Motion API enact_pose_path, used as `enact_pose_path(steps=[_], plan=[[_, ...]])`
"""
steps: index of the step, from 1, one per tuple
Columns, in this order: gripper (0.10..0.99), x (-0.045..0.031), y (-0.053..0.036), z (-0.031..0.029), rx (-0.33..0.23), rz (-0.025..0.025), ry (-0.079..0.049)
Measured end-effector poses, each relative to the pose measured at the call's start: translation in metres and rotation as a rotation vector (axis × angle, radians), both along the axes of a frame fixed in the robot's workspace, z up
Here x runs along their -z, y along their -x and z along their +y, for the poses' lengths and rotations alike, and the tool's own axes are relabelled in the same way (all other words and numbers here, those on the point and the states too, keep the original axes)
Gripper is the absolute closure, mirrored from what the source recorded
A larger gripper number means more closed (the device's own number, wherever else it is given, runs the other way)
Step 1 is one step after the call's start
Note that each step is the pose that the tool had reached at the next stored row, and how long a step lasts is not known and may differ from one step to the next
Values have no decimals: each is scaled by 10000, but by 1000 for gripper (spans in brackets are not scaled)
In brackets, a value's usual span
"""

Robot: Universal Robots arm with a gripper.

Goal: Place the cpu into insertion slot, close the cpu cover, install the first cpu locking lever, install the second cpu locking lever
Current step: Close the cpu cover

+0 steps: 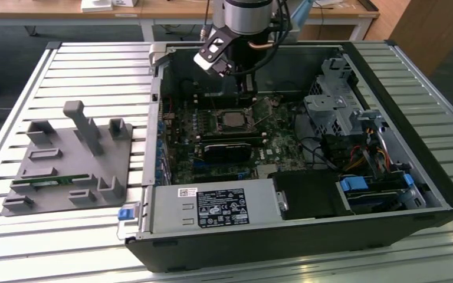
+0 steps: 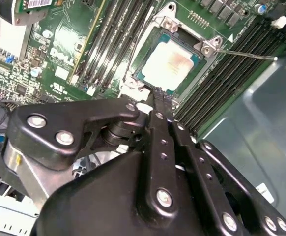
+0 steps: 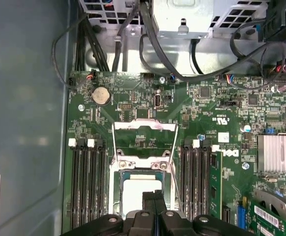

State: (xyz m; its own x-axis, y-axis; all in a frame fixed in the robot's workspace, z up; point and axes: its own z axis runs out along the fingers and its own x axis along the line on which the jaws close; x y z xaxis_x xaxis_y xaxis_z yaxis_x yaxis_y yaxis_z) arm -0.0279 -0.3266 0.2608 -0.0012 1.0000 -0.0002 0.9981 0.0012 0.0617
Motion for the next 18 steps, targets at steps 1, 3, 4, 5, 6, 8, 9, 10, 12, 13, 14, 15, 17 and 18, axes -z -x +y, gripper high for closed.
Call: enact_pose_path(steps=[1, 3, 4, 5, 6, 8, 9, 10, 12, 13, 14, 15, 17, 18], plan=[[980, -4, 0, 0, -1, 0, -2], [980, -3, -8, 0, -2, -2, -4], [980, -4, -24, 0, -1, -1, -3], [980, -4, -43, 0, 0, 0, -2], [980, -3, -65, 0, 0, 0, -2], [980, 0, -119, 0, -1, -1, -3], [980, 0, -147, 0, 0, 0, -2], [980, 0, -174, 0, 0, 0, -2], [980, 0, -215, 0, -1, 0, -2], [980, -4, -220, 0, -1, 3, 2], [980, -16, -221, 0, 0, 8, 1], [980, -31, -221, 0, 1, 12, 1], [980, -40, -229, 0, -1, 15, -6], [980, -40, -244, 0, 0, 25, -9]])
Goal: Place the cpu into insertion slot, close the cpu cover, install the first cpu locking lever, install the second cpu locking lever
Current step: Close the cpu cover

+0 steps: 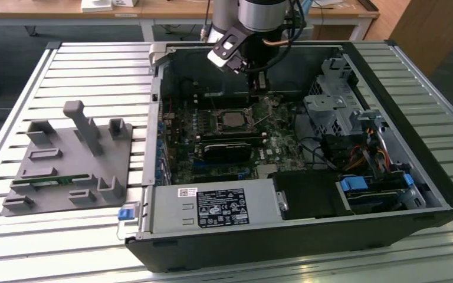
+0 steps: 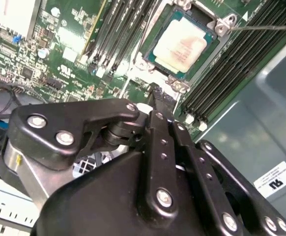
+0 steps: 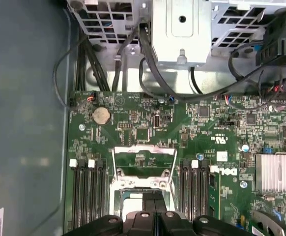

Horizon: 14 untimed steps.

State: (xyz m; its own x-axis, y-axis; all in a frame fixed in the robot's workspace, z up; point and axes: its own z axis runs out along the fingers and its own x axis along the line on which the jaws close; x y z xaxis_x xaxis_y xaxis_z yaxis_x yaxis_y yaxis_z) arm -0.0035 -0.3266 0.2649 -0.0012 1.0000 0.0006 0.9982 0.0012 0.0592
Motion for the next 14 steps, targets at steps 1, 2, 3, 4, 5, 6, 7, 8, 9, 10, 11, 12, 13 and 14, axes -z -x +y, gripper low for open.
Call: enact_pose_path(steps=[1, 2, 3, 4, 5, 6, 7, 8, 9, 10, 11, 12, 13, 14], plan=[[980, 0, -27, 0, 1, 23, -6], [980, -1, -56, 0, 1, 53, -13], [980, -1, -79, 0, 0, 72, -20], [980, 0, -100, 0, 0, 78, -25], [980, 1, -123, 0, 0, 81, -28], [980, 2, -138, 0, 0, 82, -30], [980, 3, -151, 0, -2, 82, -34], [980, 4, -170, 0, -3, 81, -40], [980, 5, -194, 0, -3, 82, -42], [980, 6, -219, 0, -3, 82, -42], [980, 7, -242, 0, -4, 82, -42], [980, 10, -262, 0, -3, 81, -42], [980, 12, -277, 0, -4, 82, -42], [980, 16, -287, 0, -6, 82, -43]])
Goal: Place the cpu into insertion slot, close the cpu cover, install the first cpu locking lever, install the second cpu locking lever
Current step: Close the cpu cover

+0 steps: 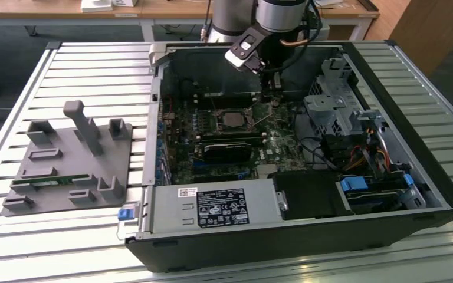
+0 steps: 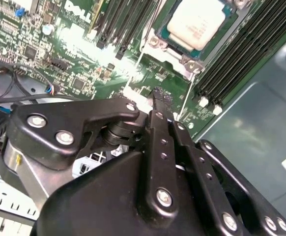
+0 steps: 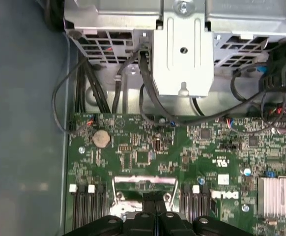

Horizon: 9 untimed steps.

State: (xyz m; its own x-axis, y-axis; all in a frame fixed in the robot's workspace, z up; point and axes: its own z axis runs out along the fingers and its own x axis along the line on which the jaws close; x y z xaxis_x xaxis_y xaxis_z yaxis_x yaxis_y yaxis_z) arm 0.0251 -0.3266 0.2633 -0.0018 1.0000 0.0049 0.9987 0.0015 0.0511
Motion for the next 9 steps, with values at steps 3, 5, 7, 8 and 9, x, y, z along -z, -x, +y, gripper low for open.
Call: enact_pose_path(steps=[3, 5, 7, 8, 9], plan=[[980, 22, -23, 0, -43, 0, 1], [980, 34, -44, 0, -82, 1, 1], [980, 42, -82, 0, -91, 4, 2], [980, 46, -100, 1, -91, 7, 2], [980, 50, -106, 2, -92, 7, 1]])
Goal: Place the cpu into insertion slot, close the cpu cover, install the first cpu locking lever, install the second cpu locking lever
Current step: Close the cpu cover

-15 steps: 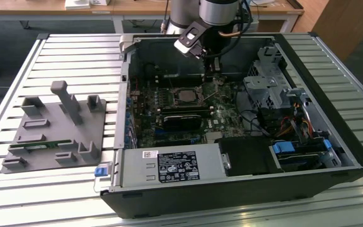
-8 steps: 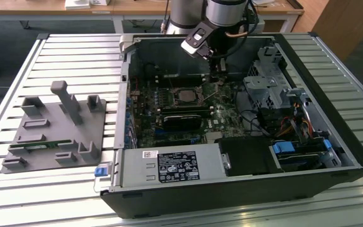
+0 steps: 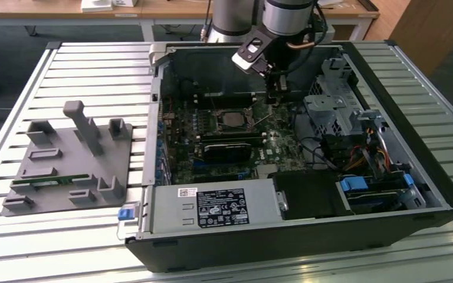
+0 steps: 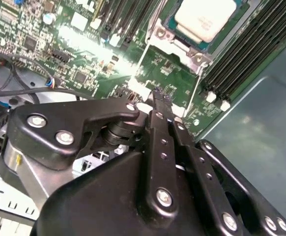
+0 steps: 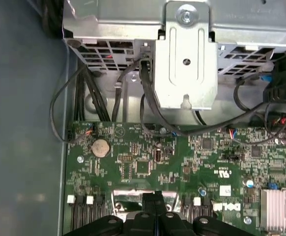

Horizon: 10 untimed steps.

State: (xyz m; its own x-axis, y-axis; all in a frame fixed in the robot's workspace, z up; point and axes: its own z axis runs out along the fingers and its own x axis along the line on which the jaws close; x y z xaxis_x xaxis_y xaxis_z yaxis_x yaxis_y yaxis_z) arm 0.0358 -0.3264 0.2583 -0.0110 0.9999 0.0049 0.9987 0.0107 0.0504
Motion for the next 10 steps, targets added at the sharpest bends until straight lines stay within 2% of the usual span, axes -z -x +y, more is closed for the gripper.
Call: enact_pose_path(steps=[10], plan=[[980, 25, -70, 49, 0, 10, 1]])
